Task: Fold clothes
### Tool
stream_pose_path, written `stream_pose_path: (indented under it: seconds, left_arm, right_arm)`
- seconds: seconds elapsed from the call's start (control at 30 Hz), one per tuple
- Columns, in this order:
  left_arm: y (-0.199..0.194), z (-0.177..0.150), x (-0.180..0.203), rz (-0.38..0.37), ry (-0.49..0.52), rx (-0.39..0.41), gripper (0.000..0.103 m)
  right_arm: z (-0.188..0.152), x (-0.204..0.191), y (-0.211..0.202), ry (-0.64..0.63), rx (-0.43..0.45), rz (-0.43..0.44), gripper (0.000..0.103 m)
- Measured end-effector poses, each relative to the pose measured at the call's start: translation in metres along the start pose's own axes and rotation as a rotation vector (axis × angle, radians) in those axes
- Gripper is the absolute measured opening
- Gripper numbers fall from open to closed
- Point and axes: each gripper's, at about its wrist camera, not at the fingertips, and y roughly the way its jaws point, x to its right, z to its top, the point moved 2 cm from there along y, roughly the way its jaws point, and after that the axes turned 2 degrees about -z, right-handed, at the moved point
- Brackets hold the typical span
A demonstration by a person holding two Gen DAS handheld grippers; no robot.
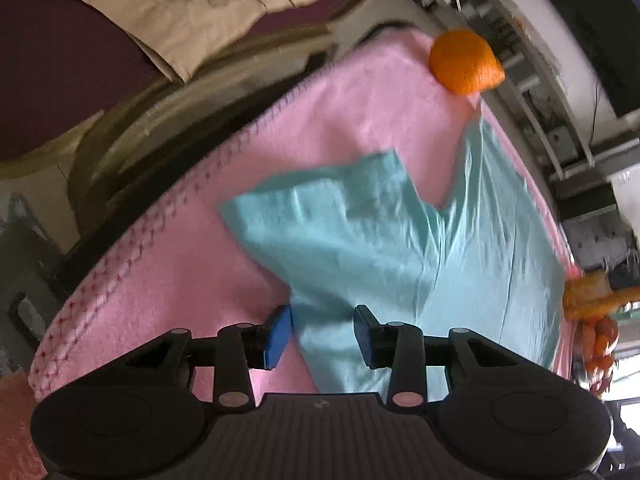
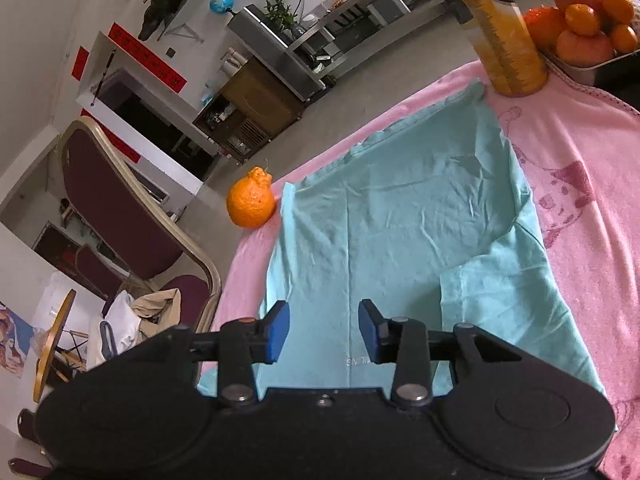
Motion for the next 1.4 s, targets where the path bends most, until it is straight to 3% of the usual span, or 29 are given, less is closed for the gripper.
stream_pose_path:
  seconds: [0.13, 0.4, 0.53, 0.57, 0.63, 0.73, 1.1, 1.2, 1.3, 1.4]
  left_arm:
    - [-0.004, 0.007, -0.010, 0.024, -0.060, 0.083, 0.039]
    - [-0.001, 0.018, -0.024, -0.044, -0.217, 0.174, 0.038]
    - [-0.006, 0.015, -0.031, -0.052, -0.310, 0.202, 0.020]
    - [-0.006, 0.015, -0.031, -0.031, -0.306, 0.206, 0.011]
    - [-0.008, 0.014, -0.028, 0.009, -0.285, 0.221, 0.008]
    - [-0.011, 0.008, -0.006, 0.043, -0.122, 0.255, 0.000]
    - [-0.019, -0.018, 0.078, 0.165, 0.486, 0.371, 0.000]
    - [-0.019, -0.056, 0.114, 0.160, 0.784, 0.405, 0.000]
    - [-0.011, -0.104, 0.142, 0.112, 1.071, 0.379, 0.000]
    - [-0.001, -0.155, 0.151, 0.111, 1.334, 0.311, 0.000]
  right_arm:
    - [0.001, 0.006, 0.004, 0.012, 0.001, 0.000, 0.038]
    - [0.000, 0.006, 0.006, 0.005, -0.005, -0.012, 0.038]
    - [0.000, 0.009, 0.004, 0.011, 0.001, -0.023, 0.039]
    - [0.001, 0.011, 0.003, 0.014, 0.003, -0.026, 0.039]
    - [0.001, 0.013, 0.002, 0.020, 0.004, -0.028, 0.039]
    - [0.002, 0.014, 0.001, 0.018, 0.003, -0.032, 0.039]
    - [0.002, 0.020, 0.005, 0.017, -0.023, -0.060, 0.040]
    - [0.002, 0.024, 0.005, 0.022, -0.030, -0.069, 0.040]
    - [0.003, 0.027, 0.006, 0.030, -0.035, -0.076, 0.040]
    - [0.004, 0.031, 0.007, 0.040, -0.043, -0.084, 0.041]
